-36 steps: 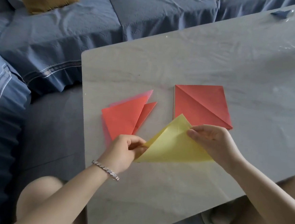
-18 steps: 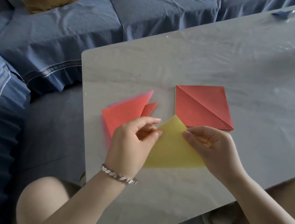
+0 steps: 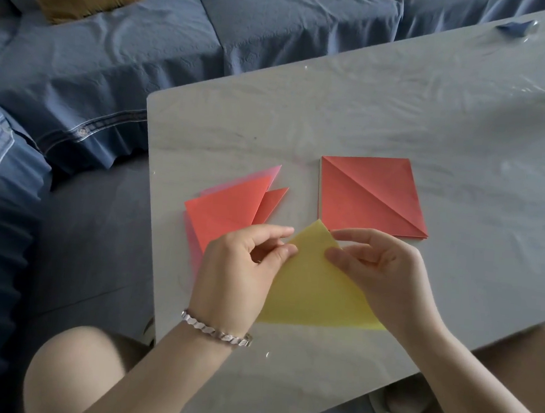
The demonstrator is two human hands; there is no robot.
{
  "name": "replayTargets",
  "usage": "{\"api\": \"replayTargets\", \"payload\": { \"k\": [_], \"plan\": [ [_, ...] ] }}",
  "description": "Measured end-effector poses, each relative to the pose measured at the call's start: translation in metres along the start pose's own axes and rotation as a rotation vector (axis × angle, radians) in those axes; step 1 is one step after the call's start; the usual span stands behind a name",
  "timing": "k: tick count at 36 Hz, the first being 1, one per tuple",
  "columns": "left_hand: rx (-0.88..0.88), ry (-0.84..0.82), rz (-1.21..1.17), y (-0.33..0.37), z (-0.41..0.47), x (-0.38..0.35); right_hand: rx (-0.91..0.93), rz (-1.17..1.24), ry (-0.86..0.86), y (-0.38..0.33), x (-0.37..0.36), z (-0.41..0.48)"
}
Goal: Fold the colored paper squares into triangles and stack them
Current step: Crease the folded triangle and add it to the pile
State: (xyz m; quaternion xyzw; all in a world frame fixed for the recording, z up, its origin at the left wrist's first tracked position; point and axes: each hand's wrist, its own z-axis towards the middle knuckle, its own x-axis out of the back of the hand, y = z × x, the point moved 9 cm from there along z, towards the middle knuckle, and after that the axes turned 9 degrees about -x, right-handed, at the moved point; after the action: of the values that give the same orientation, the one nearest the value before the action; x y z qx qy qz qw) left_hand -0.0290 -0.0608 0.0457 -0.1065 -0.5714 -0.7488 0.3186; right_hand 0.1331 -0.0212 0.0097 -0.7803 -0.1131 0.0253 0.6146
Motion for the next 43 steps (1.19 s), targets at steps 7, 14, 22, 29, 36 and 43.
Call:
{"api": "replayTargets", "payload": {
  "k": [7,14,22,29,36,43],
  "plan": [
    [-0.032,0.008,0.035,0.007,-0.002,0.000,0.011,0.013,0.016,-0.004,0.001,-0.004],
    [-0.034,-0.011,0.026,0.009,-0.001,-0.001,0.075,-0.030,0.053,-0.010,0.006,-0.004],
    [-0.033,-0.023,-0.009,0.014,-0.002,-0.002,0.075,-0.018,0.031,-0.012,0.007,-0.005],
    [-0.036,-0.067,-0.014,0.015,-0.002,-0.004,0.094,-0.029,0.031,-0.015,0.007,-0.005],
    [-0.028,-0.089,-0.010,0.015,-0.002,-0.005,0.108,-0.052,0.029,-0.017,0.006,-0.005],
    [0.014,-0.088,-0.056,0.013,-0.003,-0.004,0.113,-0.047,0.026,-0.018,0.006,-0.003]
  ]
}}
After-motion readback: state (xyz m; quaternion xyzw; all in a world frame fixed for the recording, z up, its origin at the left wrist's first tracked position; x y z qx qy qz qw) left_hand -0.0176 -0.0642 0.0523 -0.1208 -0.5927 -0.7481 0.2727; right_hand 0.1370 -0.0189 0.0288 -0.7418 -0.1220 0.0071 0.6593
